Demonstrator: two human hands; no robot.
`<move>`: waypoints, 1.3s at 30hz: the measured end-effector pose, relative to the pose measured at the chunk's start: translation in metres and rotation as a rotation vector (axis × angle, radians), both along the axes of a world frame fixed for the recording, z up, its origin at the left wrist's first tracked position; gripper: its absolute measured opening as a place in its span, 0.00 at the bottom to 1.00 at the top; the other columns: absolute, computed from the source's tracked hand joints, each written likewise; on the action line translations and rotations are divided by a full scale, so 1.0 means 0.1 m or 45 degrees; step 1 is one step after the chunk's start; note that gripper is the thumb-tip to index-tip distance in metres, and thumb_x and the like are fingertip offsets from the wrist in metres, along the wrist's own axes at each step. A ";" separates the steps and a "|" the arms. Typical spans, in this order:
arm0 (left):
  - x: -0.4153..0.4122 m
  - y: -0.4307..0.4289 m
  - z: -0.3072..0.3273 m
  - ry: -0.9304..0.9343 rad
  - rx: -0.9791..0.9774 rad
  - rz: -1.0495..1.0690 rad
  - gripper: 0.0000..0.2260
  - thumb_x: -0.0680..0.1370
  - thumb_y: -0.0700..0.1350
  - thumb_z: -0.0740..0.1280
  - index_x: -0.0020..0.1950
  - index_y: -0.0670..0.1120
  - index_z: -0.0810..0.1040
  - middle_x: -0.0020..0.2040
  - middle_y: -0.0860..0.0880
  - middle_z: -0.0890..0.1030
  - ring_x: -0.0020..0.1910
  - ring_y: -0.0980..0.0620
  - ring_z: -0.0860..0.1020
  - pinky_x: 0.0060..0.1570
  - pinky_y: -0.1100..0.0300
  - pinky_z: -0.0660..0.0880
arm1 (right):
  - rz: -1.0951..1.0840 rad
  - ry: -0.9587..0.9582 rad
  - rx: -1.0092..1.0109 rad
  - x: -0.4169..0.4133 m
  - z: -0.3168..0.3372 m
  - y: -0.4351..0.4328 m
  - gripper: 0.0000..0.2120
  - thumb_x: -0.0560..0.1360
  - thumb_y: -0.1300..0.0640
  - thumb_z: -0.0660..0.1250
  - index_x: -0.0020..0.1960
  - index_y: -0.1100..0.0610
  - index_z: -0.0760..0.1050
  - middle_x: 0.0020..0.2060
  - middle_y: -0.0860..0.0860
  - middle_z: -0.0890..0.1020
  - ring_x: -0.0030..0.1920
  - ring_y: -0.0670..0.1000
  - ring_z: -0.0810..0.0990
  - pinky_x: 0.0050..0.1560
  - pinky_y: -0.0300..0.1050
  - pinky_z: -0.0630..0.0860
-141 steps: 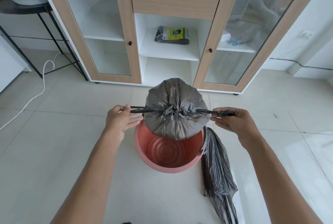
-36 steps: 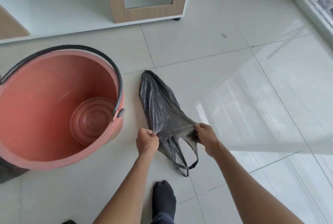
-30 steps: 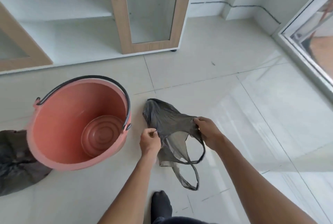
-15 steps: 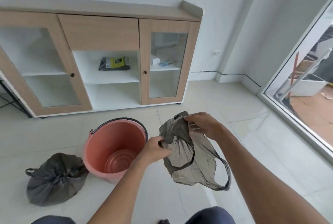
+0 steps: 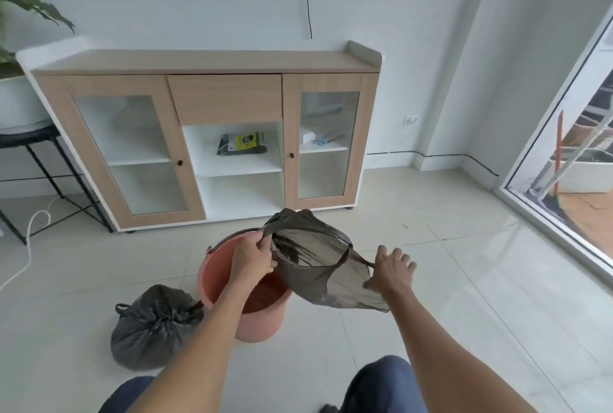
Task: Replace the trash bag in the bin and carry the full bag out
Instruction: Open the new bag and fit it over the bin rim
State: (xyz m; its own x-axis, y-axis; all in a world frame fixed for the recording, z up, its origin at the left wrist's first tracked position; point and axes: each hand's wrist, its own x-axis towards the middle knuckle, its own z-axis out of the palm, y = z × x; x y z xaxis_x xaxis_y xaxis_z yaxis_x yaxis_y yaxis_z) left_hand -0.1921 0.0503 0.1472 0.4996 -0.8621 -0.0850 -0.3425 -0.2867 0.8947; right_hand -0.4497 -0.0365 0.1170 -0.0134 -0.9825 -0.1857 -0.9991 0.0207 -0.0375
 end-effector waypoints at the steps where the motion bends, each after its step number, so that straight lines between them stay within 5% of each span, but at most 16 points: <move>1: 0.10 0.07 0.03 0.032 -0.021 0.014 0.10 0.83 0.46 0.59 0.50 0.45 0.78 0.46 0.44 0.83 0.35 0.47 0.86 0.37 0.50 0.84 | 0.004 -0.002 0.009 0.01 -0.08 0.05 0.23 0.73 0.49 0.68 0.65 0.56 0.69 0.61 0.55 0.75 0.63 0.58 0.74 0.62 0.52 0.67; 4: 0.43 0.31 0.07 0.036 0.005 0.046 0.08 0.83 0.45 0.59 0.57 0.47 0.78 0.48 0.44 0.81 0.37 0.48 0.86 0.37 0.54 0.84 | 0.048 -0.145 -0.116 0.10 -0.20 0.12 0.10 0.76 0.60 0.59 0.55 0.55 0.74 0.54 0.53 0.81 0.56 0.57 0.79 0.55 0.49 0.68; 10: 1.04 0.76 -0.01 -0.471 0.326 0.194 0.16 0.80 0.50 0.64 0.39 0.40 0.75 0.33 0.46 0.82 0.31 0.48 0.82 0.38 0.52 0.82 | 0.021 -0.930 -0.060 0.58 0.09 0.07 0.07 0.76 0.57 0.62 0.49 0.56 0.78 0.41 0.56 0.84 0.44 0.60 0.81 0.43 0.49 0.78; 15: 1.08 1.02 -0.12 -0.367 0.479 0.464 0.08 0.79 0.50 0.65 0.49 0.46 0.77 0.44 0.48 0.82 0.46 0.41 0.82 0.44 0.54 0.77 | 0.280 -1.118 -0.047 1.00 0.63 0.14 0.04 0.77 0.57 0.64 0.45 0.53 0.77 0.35 0.54 0.86 0.32 0.51 0.79 0.31 0.40 0.73; 21: 0.92 0.81 -0.14 0.585 0.056 0.884 0.19 0.76 0.55 0.51 0.52 0.42 0.73 0.48 0.40 0.82 0.48 0.38 0.81 0.52 0.45 0.79 | 0.512 -1.136 -0.015 1.17 0.98 0.30 0.05 0.76 0.61 0.65 0.43 0.54 0.78 0.29 0.56 0.82 0.24 0.46 0.70 0.30 0.38 0.68; 24: 0.89 0.74 -0.03 1.144 -0.136 0.913 0.19 0.80 0.56 0.51 0.55 0.41 0.70 0.39 0.39 0.83 0.40 0.39 0.82 0.35 0.53 0.74 | 0.522 -1.074 -0.011 1.09 1.08 0.33 0.05 0.78 0.62 0.64 0.46 0.58 0.78 0.27 0.53 0.80 0.21 0.42 0.71 0.26 0.34 0.68; 26: 0.85 0.74 0.06 1.015 -0.058 0.810 0.17 0.79 0.53 0.63 0.52 0.38 0.75 0.33 0.41 0.80 0.27 0.45 0.77 0.28 0.57 0.74 | 0.482 -1.026 -0.027 1.03 1.11 0.30 0.05 0.79 0.60 0.63 0.47 0.57 0.77 0.29 0.52 0.79 0.28 0.47 0.81 0.28 0.36 0.71; 29: 0.88 0.82 0.17 0.395 0.166 0.708 0.10 0.77 0.41 0.67 0.46 0.34 0.79 0.29 0.42 0.78 0.17 0.51 0.73 0.21 0.63 0.69 | 0.409 -0.946 -0.118 0.93 1.11 0.24 0.06 0.79 0.57 0.63 0.49 0.57 0.78 0.35 0.56 0.82 0.41 0.59 0.84 0.37 0.43 0.74; 32: 0.94 0.92 0.30 -0.039 0.197 0.519 0.04 0.80 0.43 0.65 0.49 0.43 0.77 0.33 0.44 0.81 0.21 0.51 0.77 0.24 0.63 0.70 | 0.358 -0.945 -0.180 0.84 1.08 0.18 0.08 0.78 0.56 0.62 0.49 0.59 0.79 0.38 0.58 0.82 0.43 0.61 0.82 0.42 0.46 0.75; 39: 1.14 0.94 0.46 -0.436 0.265 0.329 0.15 0.77 0.49 0.68 0.62 0.49 0.73 0.47 0.46 0.85 0.36 0.48 0.83 0.42 0.54 0.80 | 0.275 -1.014 -0.251 0.85 0.98 0.11 0.08 0.77 0.56 0.63 0.48 0.57 0.80 0.35 0.54 0.82 0.39 0.60 0.83 0.41 0.48 0.77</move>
